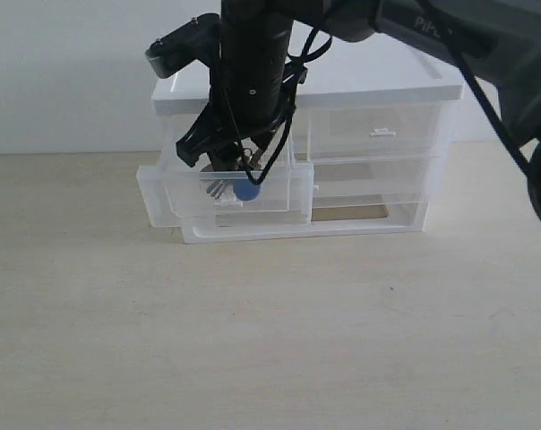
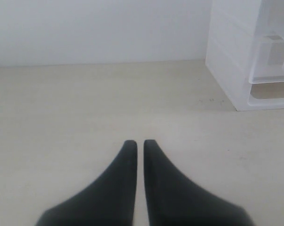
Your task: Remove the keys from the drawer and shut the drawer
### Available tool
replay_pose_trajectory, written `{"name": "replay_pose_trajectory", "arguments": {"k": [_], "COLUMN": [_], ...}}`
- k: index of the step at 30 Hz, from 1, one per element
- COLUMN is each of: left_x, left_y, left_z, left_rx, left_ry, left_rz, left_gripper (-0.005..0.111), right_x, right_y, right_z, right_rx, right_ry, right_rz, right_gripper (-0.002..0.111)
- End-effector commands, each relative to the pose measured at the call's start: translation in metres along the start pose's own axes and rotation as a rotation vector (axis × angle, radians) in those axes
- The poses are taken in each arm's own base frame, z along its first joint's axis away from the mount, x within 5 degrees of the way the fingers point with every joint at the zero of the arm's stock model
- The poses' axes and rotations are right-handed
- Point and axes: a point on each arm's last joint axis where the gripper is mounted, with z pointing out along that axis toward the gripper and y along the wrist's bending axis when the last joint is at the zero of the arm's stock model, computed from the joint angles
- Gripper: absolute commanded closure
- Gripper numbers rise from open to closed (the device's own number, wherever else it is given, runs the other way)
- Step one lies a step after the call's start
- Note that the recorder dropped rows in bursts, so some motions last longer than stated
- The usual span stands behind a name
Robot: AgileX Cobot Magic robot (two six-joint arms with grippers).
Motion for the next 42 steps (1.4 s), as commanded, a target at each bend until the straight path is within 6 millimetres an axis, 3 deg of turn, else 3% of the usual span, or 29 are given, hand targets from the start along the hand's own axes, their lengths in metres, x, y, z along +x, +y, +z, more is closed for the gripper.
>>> {"name": "replay_pose_trajectory", "arguments": {"k": [1,4,6,12,19,30,42], "left_x": [0.001,0.001,0.001,0.001,0.001,0.001,0.001], "left_y": [0.000,0.000,0.000,0.000,0.000,0.000,0.000], "left_z": [0.000,0.000,0.000,0.000,0.000,0.000,0.000], "left_rx": [-0.002,-0.002,-0.002,-0.002,-0.002,-0.002,-0.002], "left_ry": [0.002,0.002,0.002,0.002,0.002,0.002,0.002], "left_rz": [-0.012,-0.012,-0.012,-0.012,-0.012,-0.012,-0.012], "left_gripper": [0.102,0.102,0.102,0.102,0.102,0.102,0.102], "right_x": [-0.002,-0.003,-0.003,-0.003,-0.005,-0.009,-0.005], "right_y": [-0.004,-0.003,-0.003,-0.002,-0.004,-0.011,-0.011], "right_z": [0.008,0.010,0.010,0.010,0.002,-0.059,-0.107], "right_rx": [0.031,0.024,0.015,0.013,0.021,0.052,0.035], "right_ry": [-0.019,-0.022,-0.024,-0.024,-0.055,-0.193,-0.293], "right_rz": [0.014,0.019,0.022,-0.018,-0.049,-0.056,-0.054], "right_gripper": [0.049,0.050,0.058,0.108,0.108,0.108,0.108]}}
